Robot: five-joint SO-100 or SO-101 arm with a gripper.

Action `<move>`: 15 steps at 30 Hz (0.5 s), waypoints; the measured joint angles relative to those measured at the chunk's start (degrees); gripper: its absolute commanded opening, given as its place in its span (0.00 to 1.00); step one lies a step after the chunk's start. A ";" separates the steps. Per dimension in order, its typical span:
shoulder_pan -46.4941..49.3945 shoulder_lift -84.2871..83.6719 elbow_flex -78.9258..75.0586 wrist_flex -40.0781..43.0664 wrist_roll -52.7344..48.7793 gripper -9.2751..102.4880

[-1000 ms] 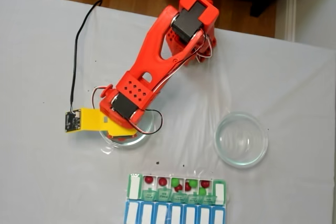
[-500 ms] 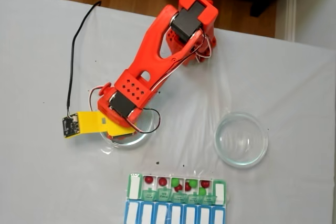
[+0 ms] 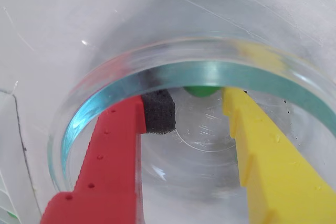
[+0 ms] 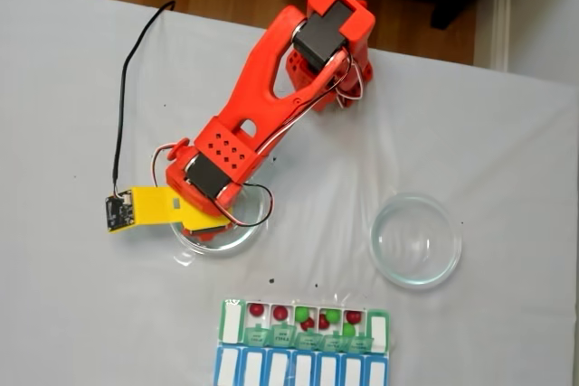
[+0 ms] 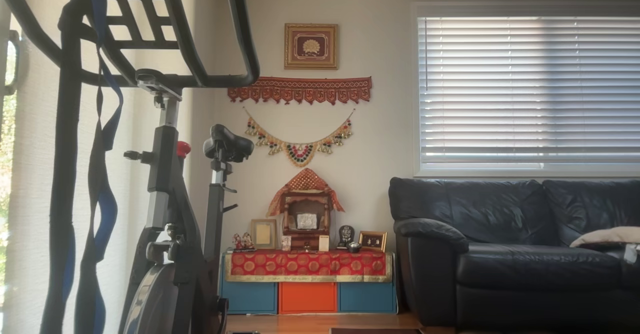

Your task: Sort medicines into box.

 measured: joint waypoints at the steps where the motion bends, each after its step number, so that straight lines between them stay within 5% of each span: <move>1: 0.00 0.35 0.09 0.00 0.09 0.25; 15: 0.88 5.27 4.57 -2.72 -1.41 0.22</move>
